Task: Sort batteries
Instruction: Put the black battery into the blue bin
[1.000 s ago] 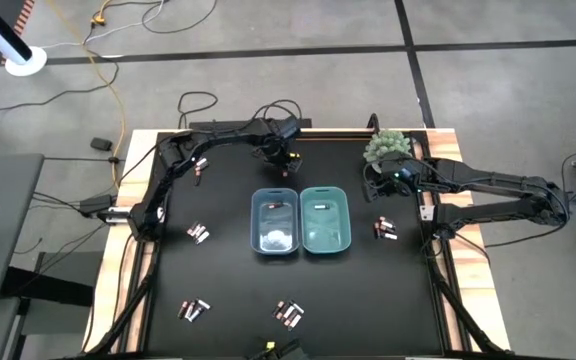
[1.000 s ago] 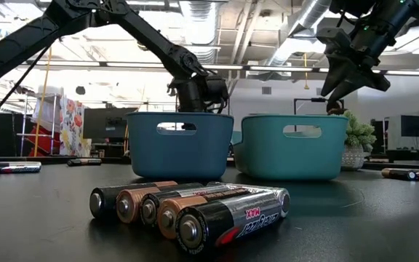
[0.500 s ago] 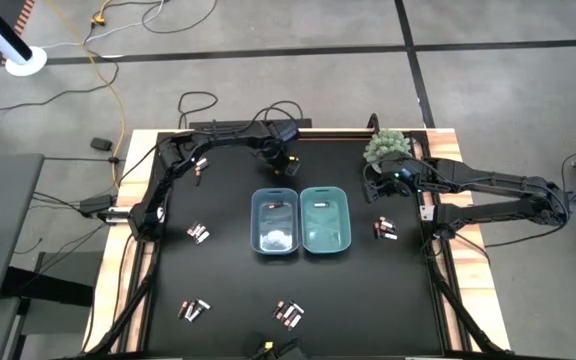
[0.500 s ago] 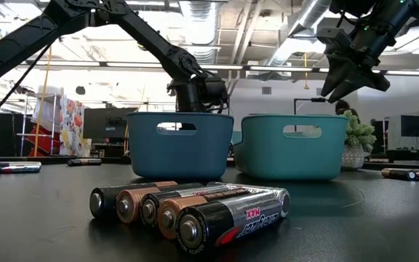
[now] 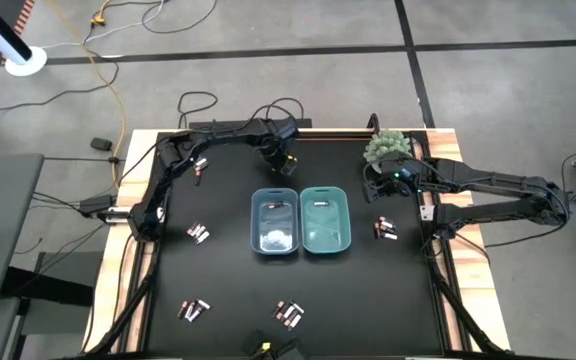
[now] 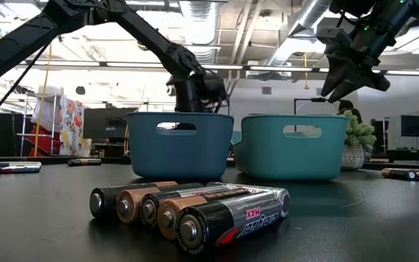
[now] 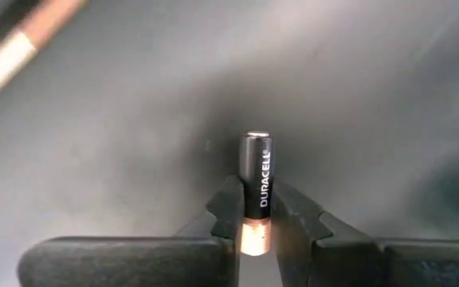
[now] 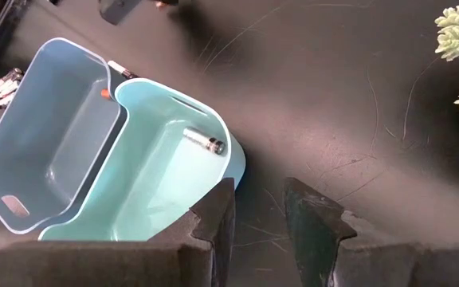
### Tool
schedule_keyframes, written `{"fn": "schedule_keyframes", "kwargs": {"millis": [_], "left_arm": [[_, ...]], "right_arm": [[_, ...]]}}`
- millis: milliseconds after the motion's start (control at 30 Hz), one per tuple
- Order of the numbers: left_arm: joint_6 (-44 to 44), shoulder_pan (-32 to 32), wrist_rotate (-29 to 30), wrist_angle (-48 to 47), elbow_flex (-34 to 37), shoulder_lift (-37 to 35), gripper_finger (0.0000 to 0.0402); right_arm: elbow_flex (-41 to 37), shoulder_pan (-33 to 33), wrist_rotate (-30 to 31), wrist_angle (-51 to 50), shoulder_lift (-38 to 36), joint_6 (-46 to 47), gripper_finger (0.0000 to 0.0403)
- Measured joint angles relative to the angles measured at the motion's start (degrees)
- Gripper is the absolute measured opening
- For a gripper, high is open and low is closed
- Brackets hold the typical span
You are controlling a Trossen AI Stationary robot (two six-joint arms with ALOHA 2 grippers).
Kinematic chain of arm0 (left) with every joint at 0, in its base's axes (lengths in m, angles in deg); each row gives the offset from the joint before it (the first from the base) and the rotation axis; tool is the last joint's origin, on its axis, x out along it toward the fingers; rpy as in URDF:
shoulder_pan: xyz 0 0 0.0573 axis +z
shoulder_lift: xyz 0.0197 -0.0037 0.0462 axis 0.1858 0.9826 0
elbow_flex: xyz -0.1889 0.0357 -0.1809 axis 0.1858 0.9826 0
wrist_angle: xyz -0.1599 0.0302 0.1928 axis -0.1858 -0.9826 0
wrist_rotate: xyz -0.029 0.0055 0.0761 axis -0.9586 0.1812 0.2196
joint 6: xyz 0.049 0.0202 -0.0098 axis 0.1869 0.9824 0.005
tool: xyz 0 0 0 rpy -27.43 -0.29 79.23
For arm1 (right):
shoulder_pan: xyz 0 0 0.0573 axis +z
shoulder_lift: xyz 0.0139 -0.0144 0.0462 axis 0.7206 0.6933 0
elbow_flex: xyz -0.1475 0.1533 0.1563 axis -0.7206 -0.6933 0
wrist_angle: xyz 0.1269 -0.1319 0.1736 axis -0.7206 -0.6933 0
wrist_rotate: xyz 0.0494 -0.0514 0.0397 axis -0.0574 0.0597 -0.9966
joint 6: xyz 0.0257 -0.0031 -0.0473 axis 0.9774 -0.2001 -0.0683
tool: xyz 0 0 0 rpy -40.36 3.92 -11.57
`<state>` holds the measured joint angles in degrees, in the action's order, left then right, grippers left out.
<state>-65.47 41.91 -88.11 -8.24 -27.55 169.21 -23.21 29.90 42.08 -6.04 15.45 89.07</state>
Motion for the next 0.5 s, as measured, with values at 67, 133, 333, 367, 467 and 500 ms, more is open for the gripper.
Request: {"fn": "schedule_keyframes", "kwargs": {"millis": [67, 133, 333, 367, 467, 500], "left_arm": [[1.89, -0.01, -0.06, -1.21, -0.98, -1.13, 0.0039], [2.89, -0.16, -0.1, -3.31, -1.65, -2.25, 0.004], [4.35, -0.87, -1.41, -8.66, -1.89, -7.49, 0.0039], [4.99, -1.2, -1.36, -9.83, -1.92, -8.7, 0.0039], [7.79, -2.73, -1.36, -12.76, -1.96, -12.54, 0.0039], [8.85, -3.52, -1.41, -13.44, -1.96, -13.8, 0.0039]], "right_arm": [[0.0, 0.0, 0.0, 0.0, 0.0, 0.0, 0.0127], [0.0, 0.0, 0.0, 0.0, 0.0, -0.06, 0.0127], [0.0, 0.0, 0.0, 0.0, 0.0, -1.51, 0.0127], [0.0, 0.0, 0.0, 0.0, 0.0, -1.67, 0.0127], [0.0, 0.0, 0.0, 0.02, 0.0, -2.78, 0.0127], [0.0, 0.0, 0.0, 0.02, 0.0, -2.97, 0.0127]]}}
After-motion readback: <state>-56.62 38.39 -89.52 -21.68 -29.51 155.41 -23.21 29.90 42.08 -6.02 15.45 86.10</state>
